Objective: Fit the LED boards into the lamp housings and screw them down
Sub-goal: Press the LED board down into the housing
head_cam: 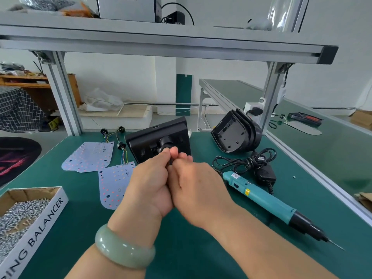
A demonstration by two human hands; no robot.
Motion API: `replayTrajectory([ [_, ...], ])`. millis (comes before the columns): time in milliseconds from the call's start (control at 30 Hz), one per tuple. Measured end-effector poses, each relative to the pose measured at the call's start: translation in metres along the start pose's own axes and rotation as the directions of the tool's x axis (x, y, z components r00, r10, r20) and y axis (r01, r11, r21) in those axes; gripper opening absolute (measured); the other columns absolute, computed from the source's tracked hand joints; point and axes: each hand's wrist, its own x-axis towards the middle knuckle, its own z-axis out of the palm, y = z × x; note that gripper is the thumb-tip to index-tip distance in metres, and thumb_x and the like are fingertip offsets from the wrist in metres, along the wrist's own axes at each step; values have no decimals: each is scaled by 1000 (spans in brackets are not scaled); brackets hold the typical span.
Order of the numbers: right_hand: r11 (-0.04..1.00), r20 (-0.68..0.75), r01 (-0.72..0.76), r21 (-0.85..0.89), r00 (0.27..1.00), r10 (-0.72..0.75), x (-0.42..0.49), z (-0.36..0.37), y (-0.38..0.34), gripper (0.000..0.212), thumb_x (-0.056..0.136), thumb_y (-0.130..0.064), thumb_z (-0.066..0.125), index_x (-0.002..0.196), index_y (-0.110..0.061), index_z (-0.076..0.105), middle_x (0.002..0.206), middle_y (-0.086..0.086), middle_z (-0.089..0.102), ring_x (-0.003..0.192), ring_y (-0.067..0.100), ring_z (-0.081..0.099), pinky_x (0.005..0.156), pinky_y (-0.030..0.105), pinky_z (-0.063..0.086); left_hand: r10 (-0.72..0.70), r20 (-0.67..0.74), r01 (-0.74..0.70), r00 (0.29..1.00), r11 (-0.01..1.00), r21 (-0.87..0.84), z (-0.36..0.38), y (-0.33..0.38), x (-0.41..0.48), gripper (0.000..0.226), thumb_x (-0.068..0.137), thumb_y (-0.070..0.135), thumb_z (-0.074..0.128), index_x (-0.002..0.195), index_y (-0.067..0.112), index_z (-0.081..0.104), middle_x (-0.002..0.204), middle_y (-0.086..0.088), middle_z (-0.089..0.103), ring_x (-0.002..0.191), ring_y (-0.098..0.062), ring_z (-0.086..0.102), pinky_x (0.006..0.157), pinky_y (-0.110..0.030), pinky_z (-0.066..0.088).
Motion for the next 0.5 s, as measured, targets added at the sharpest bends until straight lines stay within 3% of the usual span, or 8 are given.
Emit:
replayTrajectory([
  [167,997,-36,67,-30,997,-68,-2,-9,11,29,99,-29,38,71,-21,36,60,-2,44,54,27,38,52,33,29,44,46,-47,998,997,55,0,-2,0,30,99,19,48,74,7,60,71,-7,66,74,-22,65,73,-32,56],
  [233,998,-102,41,-50,994,-46,0,-10,16,27,99,-28,40,73,-21,42,58,-1,47,55,29,41,50,32,25,125,129,-164,984,915,369,-2,2,-2,40,100,27,44,72,8,65,74,-7,71,70,-20,65,67,-28,55],
  [267,998,-125,13,-66,992,-21,2,-10,18,27,99,-29,39,74,-22,41,57,-3,45,56,28,40,50,34,22,197,183,-267,963,789,553,-4,6,-4,45,99,33,44,68,9,67,71,-3,72,63,-15,65,58,-22,53],
  [333,994,-135,-38,-103,991,23,4,-10,23,25,100,-33,34,83,-20,47,59,-2,47,59,28,43,52,36,24,511,309,-527,802,363,768,-13,15,-6,50,94,44,49,56,15,64,57,14,67,47,-2,55,46,-8,39],
  [400,992,-145,-64,-111,988,47,5,-13,27,26,100,-31,33,98,-20,57,65,0,57,61,28,49,54,37,33,803,406,-647,436,-34,762,-25,24,-6,46,88,46,53,49,24,43,49,18,51,44,-2,42,44,-8,29],
  [433,993,-152,-77,-90,986,63,6,-15,29,27,100,-30,34,103,-20,59,67,1,61,60,26,51,55,36,37,854,419,-682,309,-108,723,-30,28,-5,36,85,46,54,57,28,42,55,19,49,50,1,41,49,-8,30],
  [467,994,-153,-90,-62,985,80,7,-18,31,28,101,-29,34,104,-21,60,67,0,62,58,24,50,55,36,39,858,424,-701,291,-111,705,-37,30,-1,22,81,47,57,72,29,49,69,23,53,63,4,46,59,-8,35],
  [500,995,-146,-98,-32,985,92,7,-19,32,28,101,-28,35,105,-21,61,65,-1,60,56,22,49,55,35,39,825,429,-692,368,-64,719,-41,30,2,29,76,48,61,95,27,56,92,24,57,82,5,51,74,-9,39],
])
